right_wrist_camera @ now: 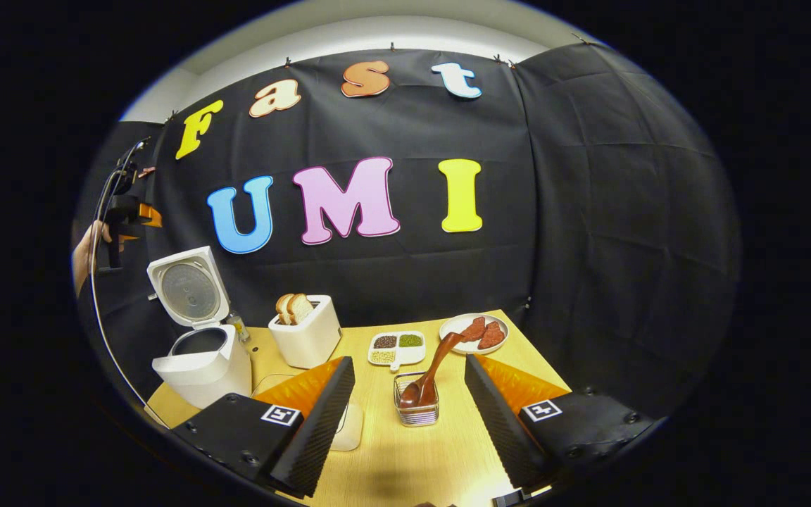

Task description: Close the left gripper, press the button to open the rice cooker; take a wooden spoon from the chopstick holder with the right hand, scoop a spoonful of rice and pour it into the rice cooker, then put the wooden spoon back into the chopstick holder.

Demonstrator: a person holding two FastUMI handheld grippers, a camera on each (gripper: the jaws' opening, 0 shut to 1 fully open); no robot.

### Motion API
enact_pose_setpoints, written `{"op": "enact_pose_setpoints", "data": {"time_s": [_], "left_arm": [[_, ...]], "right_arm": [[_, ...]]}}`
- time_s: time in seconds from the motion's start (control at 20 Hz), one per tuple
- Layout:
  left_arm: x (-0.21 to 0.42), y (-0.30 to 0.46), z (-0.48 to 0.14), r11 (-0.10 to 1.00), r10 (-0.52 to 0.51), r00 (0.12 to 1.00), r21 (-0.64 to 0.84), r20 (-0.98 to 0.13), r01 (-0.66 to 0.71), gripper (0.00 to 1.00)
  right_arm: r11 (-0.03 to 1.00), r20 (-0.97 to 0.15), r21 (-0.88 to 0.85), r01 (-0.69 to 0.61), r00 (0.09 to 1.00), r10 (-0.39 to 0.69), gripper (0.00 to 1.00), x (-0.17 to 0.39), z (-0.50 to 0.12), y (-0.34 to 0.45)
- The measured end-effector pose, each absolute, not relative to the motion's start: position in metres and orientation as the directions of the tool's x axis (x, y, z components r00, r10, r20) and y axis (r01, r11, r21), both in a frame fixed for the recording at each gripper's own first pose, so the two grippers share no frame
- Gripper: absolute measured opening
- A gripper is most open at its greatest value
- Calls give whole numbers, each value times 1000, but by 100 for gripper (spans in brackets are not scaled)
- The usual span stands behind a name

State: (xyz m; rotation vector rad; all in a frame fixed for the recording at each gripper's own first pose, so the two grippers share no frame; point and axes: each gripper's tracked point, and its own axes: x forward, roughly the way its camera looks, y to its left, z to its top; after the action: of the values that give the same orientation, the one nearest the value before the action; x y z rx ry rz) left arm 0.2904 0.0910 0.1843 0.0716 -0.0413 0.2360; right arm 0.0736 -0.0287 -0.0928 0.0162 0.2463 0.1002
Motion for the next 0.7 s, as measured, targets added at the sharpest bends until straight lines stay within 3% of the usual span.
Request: {"op": "enact_pose_setpoints", "data": {"time_s": [0.4,0.7], "left_arm": [[398,138,175,970,238,971,51,-8,-237,94],[432,153,129,958,285,946,50,-154,-281,94]], "right_arm": [[998,-237,-5,-57,970,54,98,65,-87,-37],[999,-251,29,-43,967,49,99,60,-94,-34]]}}
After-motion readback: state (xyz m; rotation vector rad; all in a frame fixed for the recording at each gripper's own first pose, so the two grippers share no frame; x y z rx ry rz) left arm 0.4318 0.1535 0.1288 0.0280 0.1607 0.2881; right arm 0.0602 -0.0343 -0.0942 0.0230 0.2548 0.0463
